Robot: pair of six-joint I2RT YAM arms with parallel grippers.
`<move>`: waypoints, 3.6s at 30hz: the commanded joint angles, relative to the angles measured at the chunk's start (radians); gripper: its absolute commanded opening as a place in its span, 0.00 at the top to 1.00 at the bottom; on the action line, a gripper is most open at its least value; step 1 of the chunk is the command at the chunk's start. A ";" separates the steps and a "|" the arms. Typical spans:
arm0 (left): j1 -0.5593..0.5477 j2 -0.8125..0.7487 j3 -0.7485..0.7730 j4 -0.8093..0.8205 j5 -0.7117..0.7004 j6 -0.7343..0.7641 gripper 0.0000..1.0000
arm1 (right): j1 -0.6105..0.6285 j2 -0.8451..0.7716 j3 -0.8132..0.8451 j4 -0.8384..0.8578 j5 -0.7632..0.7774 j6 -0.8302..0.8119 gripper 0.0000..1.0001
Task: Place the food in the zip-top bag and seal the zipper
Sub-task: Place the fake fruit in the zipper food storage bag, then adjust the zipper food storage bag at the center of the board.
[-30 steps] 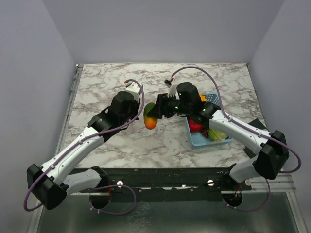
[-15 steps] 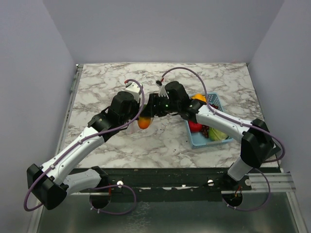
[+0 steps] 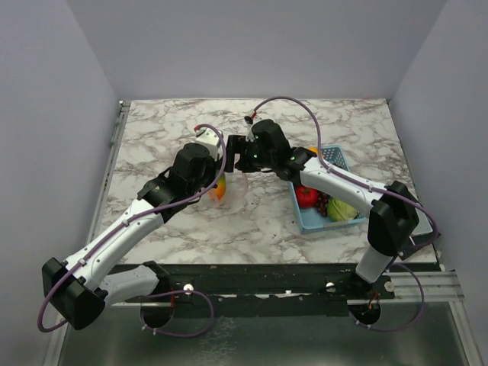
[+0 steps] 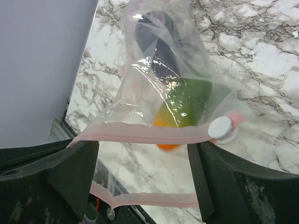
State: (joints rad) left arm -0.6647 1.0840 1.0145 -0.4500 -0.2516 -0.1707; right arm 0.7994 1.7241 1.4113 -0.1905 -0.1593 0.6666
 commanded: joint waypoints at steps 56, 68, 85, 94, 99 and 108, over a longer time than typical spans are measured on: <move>0.001 -0.060 0.018 -0.033 0.069 -0.027 1.00 | 0.018 -0.120 -0.152 -0.053 0.150 0.076 0.99; 0.001 -0.028 0.277 -0.250 0.081 -0.044 1.00 | 0.018 -0.252 0.003 -0.237 0.221 -0.056 0.99; 0.001 -0.013 0.293 -0.258 0.064 -0.140 1.00 | 0.017 -0.150 0.306 -0.513 0.233 -0.209 0.99; 0.002 0.046 0.040 -0.115 0.087 -0.187 1.00 | 0.012 -0.132 0.111 -0.466 0.337 -0.172 1.00; 0.003 0.059 0.075 -0.092 0.146 -0.166 1.00 | 0.012 -0.145 0.157 -0.501 0.364 -0.180 0.99; 0.003 -0.017 0.292 -0.160 0.166 -0.125 1.00 | 0.013 -0.222 0.276 -0.526 0.330 -0.190 0.99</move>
State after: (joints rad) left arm -0.6632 1.1313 1.1912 -0.5915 -0.1062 -0.3248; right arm 0.8104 1.5723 1.6375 -0.7067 0.1665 0.4873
